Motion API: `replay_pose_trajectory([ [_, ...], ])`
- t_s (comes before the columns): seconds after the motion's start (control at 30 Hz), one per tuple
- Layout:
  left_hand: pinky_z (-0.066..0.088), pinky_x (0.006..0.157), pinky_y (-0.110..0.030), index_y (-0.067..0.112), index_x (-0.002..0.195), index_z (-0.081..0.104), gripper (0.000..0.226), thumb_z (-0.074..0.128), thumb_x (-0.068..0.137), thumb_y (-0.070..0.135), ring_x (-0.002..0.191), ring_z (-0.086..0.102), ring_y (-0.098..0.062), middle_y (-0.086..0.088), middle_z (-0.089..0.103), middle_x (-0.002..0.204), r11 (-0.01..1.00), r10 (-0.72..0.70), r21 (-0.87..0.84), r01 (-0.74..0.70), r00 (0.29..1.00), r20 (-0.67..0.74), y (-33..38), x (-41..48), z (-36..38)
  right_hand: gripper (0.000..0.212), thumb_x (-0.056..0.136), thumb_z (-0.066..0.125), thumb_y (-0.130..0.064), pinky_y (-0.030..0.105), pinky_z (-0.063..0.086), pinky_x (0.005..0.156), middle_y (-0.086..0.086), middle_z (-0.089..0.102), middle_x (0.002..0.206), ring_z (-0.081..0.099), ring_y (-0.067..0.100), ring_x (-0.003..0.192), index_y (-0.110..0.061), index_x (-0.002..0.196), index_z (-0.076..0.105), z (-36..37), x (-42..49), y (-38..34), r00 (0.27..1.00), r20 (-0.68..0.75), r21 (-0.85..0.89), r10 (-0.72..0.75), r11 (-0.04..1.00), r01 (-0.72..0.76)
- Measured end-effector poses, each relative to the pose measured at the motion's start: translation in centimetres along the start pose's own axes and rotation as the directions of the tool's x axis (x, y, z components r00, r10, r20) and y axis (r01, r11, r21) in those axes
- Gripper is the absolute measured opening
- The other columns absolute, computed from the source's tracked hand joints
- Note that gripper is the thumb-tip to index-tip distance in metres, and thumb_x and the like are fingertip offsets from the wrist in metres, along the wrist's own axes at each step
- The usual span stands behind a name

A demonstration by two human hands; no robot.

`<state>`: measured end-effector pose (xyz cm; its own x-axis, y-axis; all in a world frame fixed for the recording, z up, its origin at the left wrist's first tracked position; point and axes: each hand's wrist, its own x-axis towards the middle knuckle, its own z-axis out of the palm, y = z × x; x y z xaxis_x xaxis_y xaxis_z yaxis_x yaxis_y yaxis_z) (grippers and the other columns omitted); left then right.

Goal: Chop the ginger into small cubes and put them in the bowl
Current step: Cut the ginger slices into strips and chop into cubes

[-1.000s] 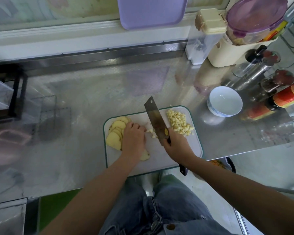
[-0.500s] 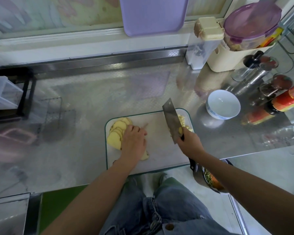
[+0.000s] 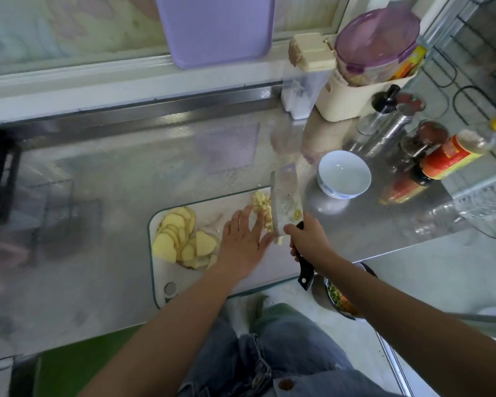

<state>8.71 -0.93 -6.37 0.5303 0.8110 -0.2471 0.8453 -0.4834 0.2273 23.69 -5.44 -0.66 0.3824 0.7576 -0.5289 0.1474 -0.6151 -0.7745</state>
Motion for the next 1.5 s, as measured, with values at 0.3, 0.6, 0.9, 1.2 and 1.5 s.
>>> replay_pose_trajectory([
  [0.3, 0.033, 0.097, -0.038, 0.016, 0.132, 0.047, 0.047, 0.024, 0.102, 0.043, 0.117, 0.044, -0.029, -0.013, 0.048, 0.128, 0.953, -0.096, -0.296, 0.065, 0.991, -0.090, 0.5, 0.9, -1.4, 0.018, 0.092, 0.052, -0.030, 0.035, 0.049, 0.048, 0.004, 0.057, 0.065, 0.058, 0.022, 0.054, -0.013, 0.091, 0.050, -0.5, -0.1, -0.1, 0.966, -0.030, -0.416, -0.255, 0.882, 0.220],
  [0.6, 0.058, 0.059, -0.034, -0.002, 0.106, 0.060, 0.031, 0.038, 0.099, 0.018, 0.072, 0.066, -0.028, -0.024, 0.065, 0.100, 0.079, -0.435, -0.921, 0.380, 0.845, 0.311, 0.9, 2.5, -5.5, 0.029, 0.096, 0.046, -0.034, 0.031, 0.041, 0.067, 0.001, 0.064, 0.107, 0.062, 0.026, 0.090, -0.023, 0.123, 0.047, 1.8, -1.3, 0.0, 0.800, 0.283, -0.766, -0.529, 0.378, 0.521],
  [0.9, 0.054, 0.051, -0.032, 0.001, 0.094, 0.059, 0.028, 0.034, 0.095, 0.013, 0.067, 0.064, -0.026, -0.017, 0.063, 0.088, 0.011, -0.482, -0.900, 0.435, 0.791, 0.376, -0.7, 1.3, -5.7, 0.051, 0.093, 0.013, -0.058, 0.044, -0.011, 0.114, -0.017, -0.023, 0.157, -0.020, 0.011, 0.145, -0.060, 0.143, 0.018, 1.5, -0.1, 0.5, 0.780, 0.520, -0.435, -0.348, 0.678, 0.592],
  [1.2, 0.041, 0.038, -0.022, 0.009, 0.074, 0.052, 0.026, 0.036, 0.094, 0.013, 0.050, 0.053, -0.018, -0.008, 0.052, 0.066, 0.047, -0.470, -0.902, 0.429, 0.807, 0.359, -1.1, 0.8, -5.6, 0.048, 0.098, 0.016, -0.058, 0.042, -0.006, 0.115, -0.010, -0.022, 0.159, -0.018, 0.014, 0.146, -0.055, 0.146, 0.013, 2.1, 2.1, 1.4, 0.873, 0.364, -0.559, -0.324, 0.674, 0.483],
  [1.5, 0.042, 0.071, -0.036, 0.010, 0.087, 0.056, 0.024, 0.033, 0.092, 0.016, 0.079, 0.052, -0.024, -0.012, 0.055, 0.085, 0.001, -0.505, -0.881, 0.473, 0.760, 0.408, -1.8, 0.1, -6.0, 0.048, 0.101, 0.018, -0.053, 0.049, -0.007, 0.118, -0.009, -0.015, 0.160, -0.016, 0.016, 0.147, -0.046, 0.148, 0.022, 3.6, 2.9, 0.9, 0.891, 0.344, -0.559, -0.298, 0.697, 0.449],
])
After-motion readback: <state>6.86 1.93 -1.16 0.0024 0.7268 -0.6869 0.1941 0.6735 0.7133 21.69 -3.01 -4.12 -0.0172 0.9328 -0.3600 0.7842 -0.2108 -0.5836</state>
